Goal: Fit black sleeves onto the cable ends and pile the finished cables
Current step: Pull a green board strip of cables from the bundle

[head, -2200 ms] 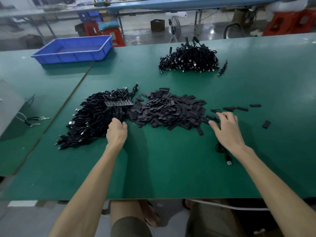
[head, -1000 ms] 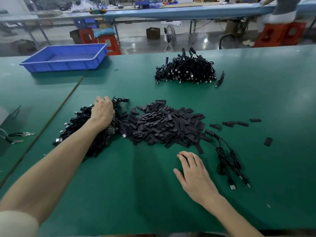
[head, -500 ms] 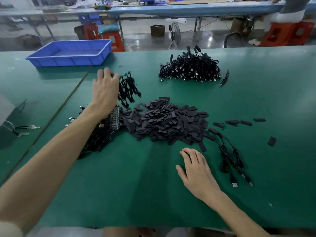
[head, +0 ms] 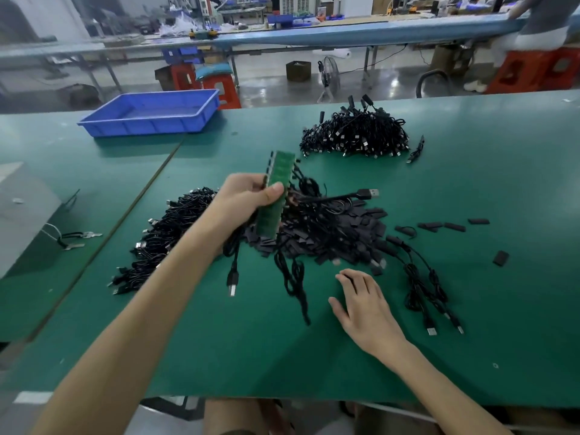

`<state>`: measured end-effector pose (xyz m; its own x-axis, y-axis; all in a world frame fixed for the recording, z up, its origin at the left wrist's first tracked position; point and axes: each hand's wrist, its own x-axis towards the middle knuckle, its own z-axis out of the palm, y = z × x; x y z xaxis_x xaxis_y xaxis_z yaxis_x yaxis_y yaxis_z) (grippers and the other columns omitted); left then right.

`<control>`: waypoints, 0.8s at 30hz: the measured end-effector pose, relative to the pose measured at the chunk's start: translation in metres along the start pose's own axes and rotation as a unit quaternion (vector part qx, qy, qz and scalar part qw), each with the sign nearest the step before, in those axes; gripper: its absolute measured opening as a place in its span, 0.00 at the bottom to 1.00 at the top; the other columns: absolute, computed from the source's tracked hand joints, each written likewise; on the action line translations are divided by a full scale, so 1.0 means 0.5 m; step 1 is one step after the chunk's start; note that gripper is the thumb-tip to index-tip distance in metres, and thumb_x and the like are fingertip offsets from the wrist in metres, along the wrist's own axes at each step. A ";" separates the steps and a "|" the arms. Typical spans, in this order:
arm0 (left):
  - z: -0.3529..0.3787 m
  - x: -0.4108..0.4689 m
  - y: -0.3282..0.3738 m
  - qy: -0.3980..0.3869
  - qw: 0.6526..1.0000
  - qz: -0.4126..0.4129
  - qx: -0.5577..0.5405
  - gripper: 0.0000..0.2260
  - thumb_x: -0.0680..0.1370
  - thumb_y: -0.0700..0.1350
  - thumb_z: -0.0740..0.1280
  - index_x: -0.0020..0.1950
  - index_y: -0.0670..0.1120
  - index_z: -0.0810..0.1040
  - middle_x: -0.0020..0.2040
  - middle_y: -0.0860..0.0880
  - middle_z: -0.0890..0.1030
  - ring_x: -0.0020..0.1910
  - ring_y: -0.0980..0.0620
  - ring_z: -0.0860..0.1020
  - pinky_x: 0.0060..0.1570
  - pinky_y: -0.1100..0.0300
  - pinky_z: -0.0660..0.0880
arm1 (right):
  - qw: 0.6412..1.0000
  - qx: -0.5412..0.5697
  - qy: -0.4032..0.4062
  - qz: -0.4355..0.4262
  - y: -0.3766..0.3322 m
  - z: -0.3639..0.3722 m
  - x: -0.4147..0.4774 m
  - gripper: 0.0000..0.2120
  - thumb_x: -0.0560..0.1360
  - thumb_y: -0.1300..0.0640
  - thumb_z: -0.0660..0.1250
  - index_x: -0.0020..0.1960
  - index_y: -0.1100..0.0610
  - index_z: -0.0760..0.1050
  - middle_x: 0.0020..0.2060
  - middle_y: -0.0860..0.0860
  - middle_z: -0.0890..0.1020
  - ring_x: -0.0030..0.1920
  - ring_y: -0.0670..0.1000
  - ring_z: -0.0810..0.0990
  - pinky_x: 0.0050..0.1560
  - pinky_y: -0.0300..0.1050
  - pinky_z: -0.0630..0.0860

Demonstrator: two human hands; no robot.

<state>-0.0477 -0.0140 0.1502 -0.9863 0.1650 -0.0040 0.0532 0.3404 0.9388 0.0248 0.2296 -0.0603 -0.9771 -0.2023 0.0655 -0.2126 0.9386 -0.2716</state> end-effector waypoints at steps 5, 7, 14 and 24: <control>0.018 -0.045 -0.079 -0.090 0.993 -0.058 -0.041 0.14 0.75 0.51 0.70 0.53 0.42 0.83 0.38 0.51 0.85 0.35 0.54 0.83 0.40 0.62 0.77 | 0.989 0.144 -0.016 0.028 0.004 -0.006 -0.005 0.26 0.83 0.47 0.64 0.77 0.56 0.66 0.73 0.53 0.71 0.74 0.56 0.69 0.76 0.54 0.65; 0.017 -0.054 -0.100 -0.140 0.987 -0.068 -0.042 0.12 0.77 0.49 0.70 0.55 0.42 0.83 0.39 0.50 0.85 0.33 0.54 0.81 0.35 0.64 0.77 | 0.996 0.094 -0.005 -0.005 0.007 -0.007 -0.002 0.29 0.80 0.51 0.69 0.77 0.58 0.66 0.73 0.51 0.68 0.76 0.54 0.64 0.77 0.52 0.64; -0.014 -0.056 -0.107 -0.297 0.950 -0.036 0.090 0.03 0.79 0.48 0.73 0.50 0.50 0.85 0.47 0.48 0.87 0.44 0.53 0.83 0.48 0.62 0.79 | 0.926 0.366 0.035 0.081 0.017 -0.038 0.009 0.12 0.83 0.46 0.64 0.62 0.48 0.81 0.59 0.37 0.80 0.65 0.37 0.72 0.71 0.50 0.72; 0.037 -0.025 -0.113 -0.296 0.917 -0.019 0.269 0.02 0.77 0.39 0.73 0.49 0.42 0.84 0.45 0.42 0.85 0.42 0.45 0.84 0.51 0.46 0.82 | 0.851 0.524 -0.024 0.000 -0.107 -0.138 0.018 0.17 0.82 0.44 0.64 0.53 0.57 0.83 0.41 0.52 0.84 0.41 0.47 0.80 0.43 0.38 0.75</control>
<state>-0.0356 -0.0179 0.0909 -0.7402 0.5626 -0.3683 0.2467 0.7367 0.6296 0.0280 0.1967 0.0210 -0.9710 -0.2366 0.0338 -0.0777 0.1786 -0.9809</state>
